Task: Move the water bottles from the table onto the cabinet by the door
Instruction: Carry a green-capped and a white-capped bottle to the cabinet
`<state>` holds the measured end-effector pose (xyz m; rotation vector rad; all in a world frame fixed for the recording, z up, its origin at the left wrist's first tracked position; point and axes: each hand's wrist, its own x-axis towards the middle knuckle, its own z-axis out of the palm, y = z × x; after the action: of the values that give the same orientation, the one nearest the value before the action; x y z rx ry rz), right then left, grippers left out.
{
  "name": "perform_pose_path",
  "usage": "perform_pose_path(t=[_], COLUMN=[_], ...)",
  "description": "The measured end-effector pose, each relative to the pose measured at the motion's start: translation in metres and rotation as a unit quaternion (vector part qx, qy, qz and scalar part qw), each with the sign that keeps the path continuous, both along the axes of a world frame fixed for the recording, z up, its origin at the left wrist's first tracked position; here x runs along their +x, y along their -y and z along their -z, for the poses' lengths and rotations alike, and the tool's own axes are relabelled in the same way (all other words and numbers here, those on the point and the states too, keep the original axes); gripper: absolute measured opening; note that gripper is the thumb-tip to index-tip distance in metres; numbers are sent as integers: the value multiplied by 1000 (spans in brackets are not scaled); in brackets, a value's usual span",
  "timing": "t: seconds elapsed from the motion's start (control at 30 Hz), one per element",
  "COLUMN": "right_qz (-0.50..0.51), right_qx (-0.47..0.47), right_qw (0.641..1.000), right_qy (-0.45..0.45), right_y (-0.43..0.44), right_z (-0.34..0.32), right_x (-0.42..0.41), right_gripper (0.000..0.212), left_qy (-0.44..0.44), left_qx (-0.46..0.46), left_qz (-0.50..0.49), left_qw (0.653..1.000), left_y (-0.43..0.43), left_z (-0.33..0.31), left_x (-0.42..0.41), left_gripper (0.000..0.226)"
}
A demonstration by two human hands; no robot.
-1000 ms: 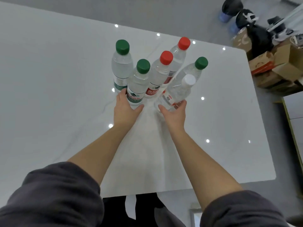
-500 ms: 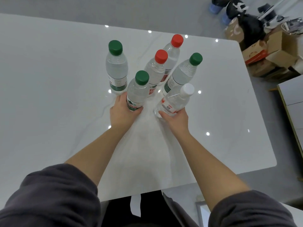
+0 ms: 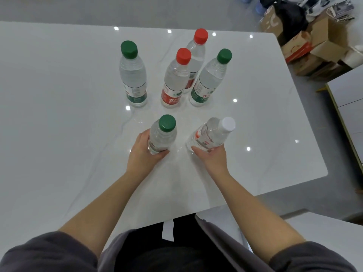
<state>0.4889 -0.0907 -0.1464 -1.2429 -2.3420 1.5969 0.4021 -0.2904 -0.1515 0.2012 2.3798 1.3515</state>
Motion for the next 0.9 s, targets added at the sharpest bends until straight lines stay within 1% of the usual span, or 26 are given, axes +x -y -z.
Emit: perform_pose_path(t=[0.07, 0.13, 0.33, 0.43, 0.53, 0.67, 0.77, 0.9], right_qz=[21, 48, 94, 111, 142, 183, 206, 276], right_qx=[-10, -18, -21, -38, -57, -55, -44, -24], right_qw=[1000, 999, 995, 992, 987, 980, 975, 956], right_qy=[-3, -8, -31, -41, -47, -47, -65, -96], right_y=[7, 12, 20, 23, 25, 20, 15, 10], right_z=[6, 12, 22, 16, 3, -14, -28, -42], right_x=[-3, -6, -5, 10, 35, 83, 126, 186], right_gripper=[64, 61, 62, 54, 40, 39, 34, 34], left_qy=[16, 26, 44, 43, 48, 51, 54, 68], left_qx=[32, 38, 14, 6, 3, 5, 5, 11], left_qz=[-1, 5, 3, 22, 60, 127, 185, 257], left_qw=[999, 999, 999, 999, 997, 991, 981, 964], left_y=[-3, -5, -7, -8, -12, -29, -47, -76], left_z=[3, 4, 7, 3, -1, -9, -17, -25], left_x=[-1, -2, -4, 4, 20, 46, 72, 116], left_gripper=[74, 74, 60, 56, 54, 50, 44, 40])
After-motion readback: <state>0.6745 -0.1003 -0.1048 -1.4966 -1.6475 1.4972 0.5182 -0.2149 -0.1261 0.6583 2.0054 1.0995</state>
